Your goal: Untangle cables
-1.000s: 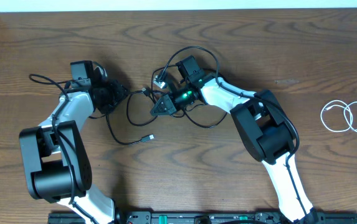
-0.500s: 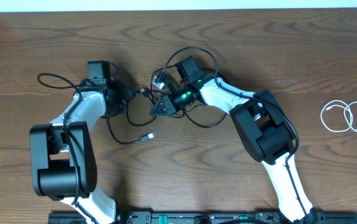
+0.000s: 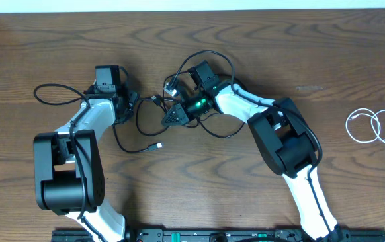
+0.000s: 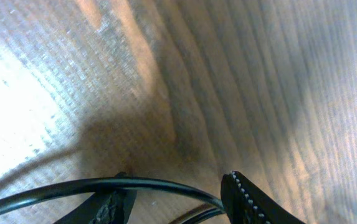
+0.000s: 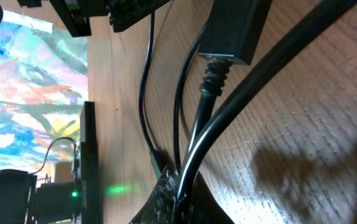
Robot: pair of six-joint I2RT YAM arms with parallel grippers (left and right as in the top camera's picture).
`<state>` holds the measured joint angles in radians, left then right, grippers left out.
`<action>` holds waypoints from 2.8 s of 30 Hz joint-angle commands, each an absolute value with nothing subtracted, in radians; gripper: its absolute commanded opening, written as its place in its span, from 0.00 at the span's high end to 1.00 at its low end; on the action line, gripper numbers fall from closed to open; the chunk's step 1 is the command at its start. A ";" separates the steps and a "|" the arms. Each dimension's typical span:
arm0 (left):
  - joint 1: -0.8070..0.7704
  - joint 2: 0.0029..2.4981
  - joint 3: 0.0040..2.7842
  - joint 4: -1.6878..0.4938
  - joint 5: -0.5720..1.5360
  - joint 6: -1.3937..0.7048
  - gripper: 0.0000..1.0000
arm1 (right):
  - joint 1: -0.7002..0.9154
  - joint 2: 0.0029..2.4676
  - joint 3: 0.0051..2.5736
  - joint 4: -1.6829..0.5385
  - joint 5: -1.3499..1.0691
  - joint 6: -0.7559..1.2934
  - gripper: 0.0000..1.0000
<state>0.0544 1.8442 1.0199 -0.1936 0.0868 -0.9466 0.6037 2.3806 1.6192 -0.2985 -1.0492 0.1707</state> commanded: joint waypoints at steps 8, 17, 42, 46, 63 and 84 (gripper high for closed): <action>0.039 1.878 1.002 -0.138 0.100 -0.967 0.49 | 0.617 2.387 1.614 -0.299 -1.045 0.148 0.99; 0.005 1.887 0.996 -0.118 0.088 -0.966 0.49 | 0.618 2.387 1.614 -0.299 -1.046 0.149 0.99; 0.165 1.898 0.986 -0.143 0.361 -0.760 0.54 | 0.618 2.387 1.614 -0.300 -1.046 0.148 0.99; 0.167 1.899 0.986 -0.149 0.225 -0.759 0.41 | 0.618 2.387 1.614 -0.299 -1.045 0.148 0.99; 0.068 2.005 0.985 -0.047 0.212 -0.764 0.43 | 0.622 2.387 1.614 -0.294 -1.045 0.148 0.99; 0.252 1.889 0.986 -0.197 0.505 -0.599 0.92 | 0.587 2.232 1.614 -0.325 -1.117 0.147 0.99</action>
